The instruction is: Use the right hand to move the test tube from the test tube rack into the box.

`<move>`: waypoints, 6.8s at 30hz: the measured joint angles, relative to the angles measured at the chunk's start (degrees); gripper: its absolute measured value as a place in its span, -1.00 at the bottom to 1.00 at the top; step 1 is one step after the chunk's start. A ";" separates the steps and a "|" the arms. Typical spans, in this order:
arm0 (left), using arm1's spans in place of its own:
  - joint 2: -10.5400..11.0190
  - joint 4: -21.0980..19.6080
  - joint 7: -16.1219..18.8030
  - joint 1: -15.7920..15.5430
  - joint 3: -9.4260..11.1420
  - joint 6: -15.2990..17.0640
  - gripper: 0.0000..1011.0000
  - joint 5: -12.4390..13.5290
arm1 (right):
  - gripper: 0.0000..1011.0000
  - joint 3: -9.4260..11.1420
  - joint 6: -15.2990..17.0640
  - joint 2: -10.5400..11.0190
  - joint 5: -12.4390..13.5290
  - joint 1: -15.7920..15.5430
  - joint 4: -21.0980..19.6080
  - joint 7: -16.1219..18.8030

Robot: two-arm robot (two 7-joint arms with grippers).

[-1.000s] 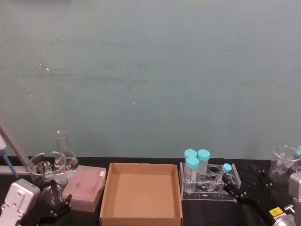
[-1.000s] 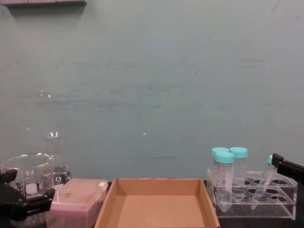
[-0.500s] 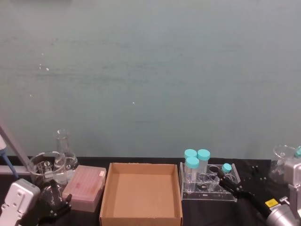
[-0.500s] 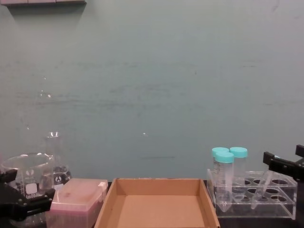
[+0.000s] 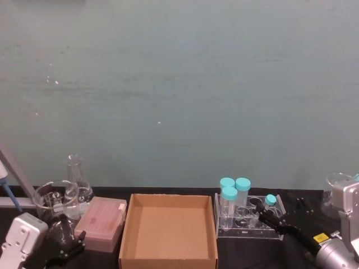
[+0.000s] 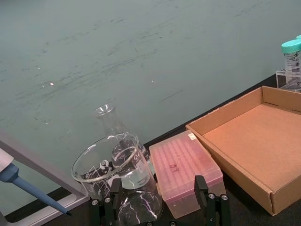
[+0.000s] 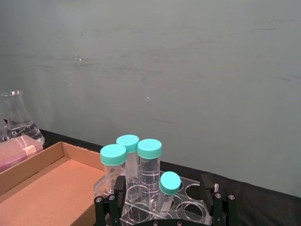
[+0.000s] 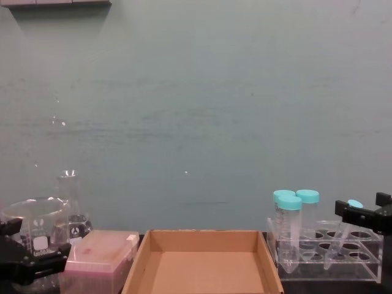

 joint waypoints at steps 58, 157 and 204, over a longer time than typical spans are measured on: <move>0.00 0.00 0.00 0.00 0.00 0.00 0.98 0.00 | 0.97 3.76 0.87 -6.31 -6.17 3.83 8.04 1.05; 0.00 0.00 0.00 0.00 0.00 0.00 0.98 0.00 | -0.58 3.08 -9.44 -8.41 2.09 15.26 11.20 21.67; 0.00 0.00 0.00 0.00 0.00 0.00 0.98 0.00 | -0.58 -9.47 5.18 -8.94 2.37 18.60 12.99 22.89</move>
